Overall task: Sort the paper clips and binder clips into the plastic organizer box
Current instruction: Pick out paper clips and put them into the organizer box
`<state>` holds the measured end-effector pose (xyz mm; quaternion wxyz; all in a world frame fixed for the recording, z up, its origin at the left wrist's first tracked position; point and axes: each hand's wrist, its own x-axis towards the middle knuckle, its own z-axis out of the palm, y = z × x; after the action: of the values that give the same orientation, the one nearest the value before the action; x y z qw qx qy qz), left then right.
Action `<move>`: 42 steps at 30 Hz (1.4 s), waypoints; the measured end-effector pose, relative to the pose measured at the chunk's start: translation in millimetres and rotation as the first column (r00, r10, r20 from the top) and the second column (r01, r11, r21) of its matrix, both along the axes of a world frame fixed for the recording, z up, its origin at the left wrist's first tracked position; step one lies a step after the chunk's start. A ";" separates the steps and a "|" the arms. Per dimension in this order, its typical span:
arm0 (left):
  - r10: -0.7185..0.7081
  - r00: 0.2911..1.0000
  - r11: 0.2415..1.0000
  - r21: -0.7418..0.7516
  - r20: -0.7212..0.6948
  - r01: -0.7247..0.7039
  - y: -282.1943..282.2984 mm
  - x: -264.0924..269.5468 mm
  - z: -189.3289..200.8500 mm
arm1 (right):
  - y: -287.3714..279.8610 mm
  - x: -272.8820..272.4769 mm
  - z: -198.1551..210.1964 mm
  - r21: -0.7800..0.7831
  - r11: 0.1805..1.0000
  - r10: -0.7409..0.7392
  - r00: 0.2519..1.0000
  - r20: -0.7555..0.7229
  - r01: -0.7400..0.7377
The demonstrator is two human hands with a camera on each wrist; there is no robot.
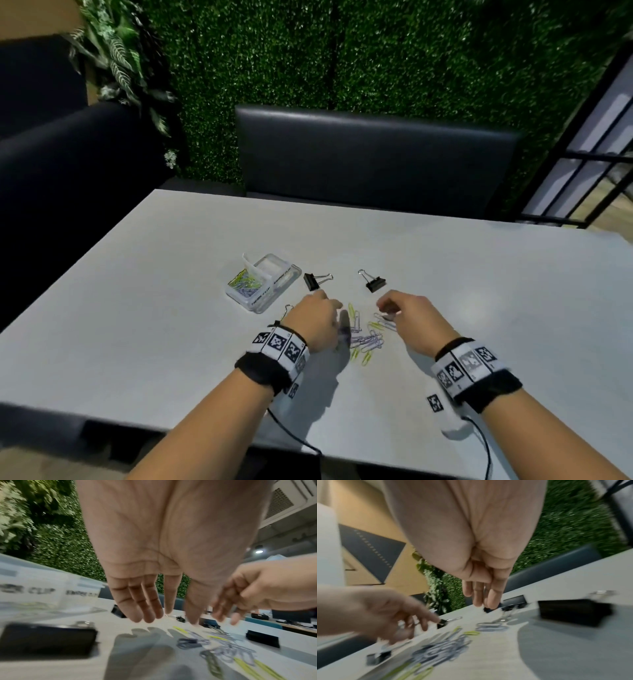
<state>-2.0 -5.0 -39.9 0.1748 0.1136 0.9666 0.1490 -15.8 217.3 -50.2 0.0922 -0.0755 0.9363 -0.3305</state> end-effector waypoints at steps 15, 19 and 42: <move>-0.023 0.999 1.000 0.013 0.038 0.022 4.0 5.8 -9.7 | 9.0 24.8 -3.5 0.250 0.960 0.139 0.990 -0.032 -0.127; -0.034 0.999 0.999 -0.012 0.000 0.034 14.5 4.8 -12.2 | 0.1 23.0 -9.0 0.240 0.957 0.180 0.982 -0.053 -0.162; 0.081 0.994 0.990 0.118 -0.068 -0.072 16.9 -6.7 -17.7 | -24.8 17.2 -1.1 0.415 0.905 0.098 0.995 0.023 -0.099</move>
<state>-8.7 11.9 -57.7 0.1270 0.0917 0.9657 0.2070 1.4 192.4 -51.4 0.1237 -0.1010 0.9800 -0.1189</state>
